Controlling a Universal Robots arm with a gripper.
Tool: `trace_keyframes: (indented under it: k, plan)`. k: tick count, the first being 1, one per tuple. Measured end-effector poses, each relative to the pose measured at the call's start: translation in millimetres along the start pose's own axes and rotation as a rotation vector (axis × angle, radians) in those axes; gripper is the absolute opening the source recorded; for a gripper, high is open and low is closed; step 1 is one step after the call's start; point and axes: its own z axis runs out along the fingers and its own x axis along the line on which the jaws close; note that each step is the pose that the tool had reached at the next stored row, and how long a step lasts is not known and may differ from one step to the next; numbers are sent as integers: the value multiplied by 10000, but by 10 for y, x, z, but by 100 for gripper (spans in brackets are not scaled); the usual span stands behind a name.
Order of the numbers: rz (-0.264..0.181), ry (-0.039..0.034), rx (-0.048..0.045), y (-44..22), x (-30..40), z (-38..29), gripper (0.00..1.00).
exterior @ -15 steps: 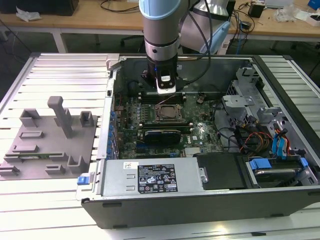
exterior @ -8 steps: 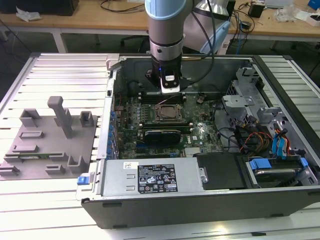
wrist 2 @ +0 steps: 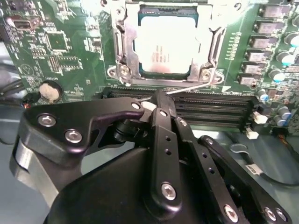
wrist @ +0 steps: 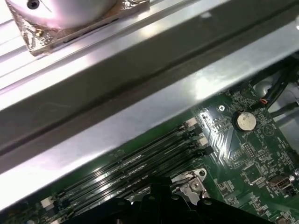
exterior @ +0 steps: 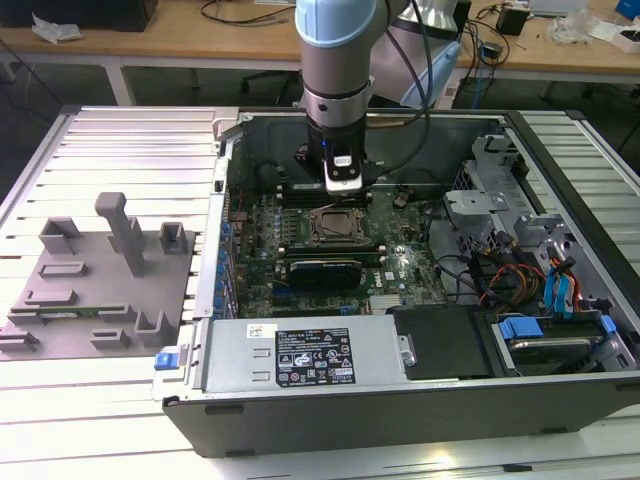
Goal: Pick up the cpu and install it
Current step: 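Install the first cpu locking lever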
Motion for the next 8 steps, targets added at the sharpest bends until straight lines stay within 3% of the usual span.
trace_keyframes:
  k: [3, 5, 8]
  plan:
    - [282, -115, 125, 5, -12, 26, 11]
    - [279, -199, 266, 35, 2, 41, 11]
    - [245, -197, 272, 46, 8, 45, 11]
